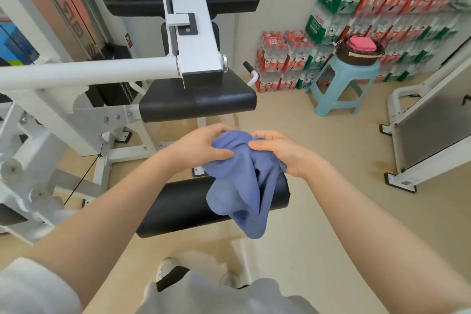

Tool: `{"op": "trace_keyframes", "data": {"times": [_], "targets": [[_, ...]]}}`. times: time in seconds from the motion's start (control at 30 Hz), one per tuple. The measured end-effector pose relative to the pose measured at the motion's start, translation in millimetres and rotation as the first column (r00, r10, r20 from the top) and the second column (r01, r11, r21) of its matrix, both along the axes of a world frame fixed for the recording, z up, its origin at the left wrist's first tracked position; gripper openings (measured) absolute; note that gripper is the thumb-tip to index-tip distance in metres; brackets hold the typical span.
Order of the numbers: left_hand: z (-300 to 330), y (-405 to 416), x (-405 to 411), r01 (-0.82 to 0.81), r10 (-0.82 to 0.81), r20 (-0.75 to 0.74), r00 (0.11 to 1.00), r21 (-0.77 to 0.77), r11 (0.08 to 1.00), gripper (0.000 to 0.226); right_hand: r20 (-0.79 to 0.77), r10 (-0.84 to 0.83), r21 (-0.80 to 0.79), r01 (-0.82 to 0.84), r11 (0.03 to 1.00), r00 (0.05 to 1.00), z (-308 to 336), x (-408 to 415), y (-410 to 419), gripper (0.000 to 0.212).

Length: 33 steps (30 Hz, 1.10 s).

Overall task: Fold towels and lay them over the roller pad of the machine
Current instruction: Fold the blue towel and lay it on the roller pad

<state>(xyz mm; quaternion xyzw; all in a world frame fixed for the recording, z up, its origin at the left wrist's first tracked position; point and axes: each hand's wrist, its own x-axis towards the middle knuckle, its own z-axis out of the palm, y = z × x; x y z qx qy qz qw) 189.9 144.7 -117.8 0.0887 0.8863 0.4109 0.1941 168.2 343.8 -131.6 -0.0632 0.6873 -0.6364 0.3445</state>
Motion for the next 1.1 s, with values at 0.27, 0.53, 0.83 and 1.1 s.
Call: {"op": "trace_keyframes", "data": {"times": [0.27, 0.53, 0.83, 1.1], "targets": [[-5.4, -4.4, 4.9, -0.543, 0.307, 0.448, 0.84, 0.719, 0.435, 0.024, 0.112, -0.321, -0.215, 0.338, 0.916, 0.94, 6.1, -7.6, 3.3, 0.024], [-42.5, -4.7, 1.0, -0.688, 0.614, 0.313, 0.725, 0.283, 0.668, 0.027, 0.136, -0.46, 0.045, 0.458, 0.888, 0.878, -15.5, -5.4, 2.7, 0.023], [-53.9, -8.5, 13.2, -0.57, 0.567, 0.079, 0.82, 0.221, 0.792, 0.03, -0.388, 0.441, 0.837, 0.109, 0.537, 0.809, -35.7, -0.1, 8.9, 0.038], [-52.3, 6.4, 21.8, -0.491, 0.498, 0.011, 0.867, 0.19, 0.85, 0.041, -0.649, 0.55, 0.722, 0.195, 0.664, 0.525, -18.2, 21.2, -0.1, 0.034]]}}
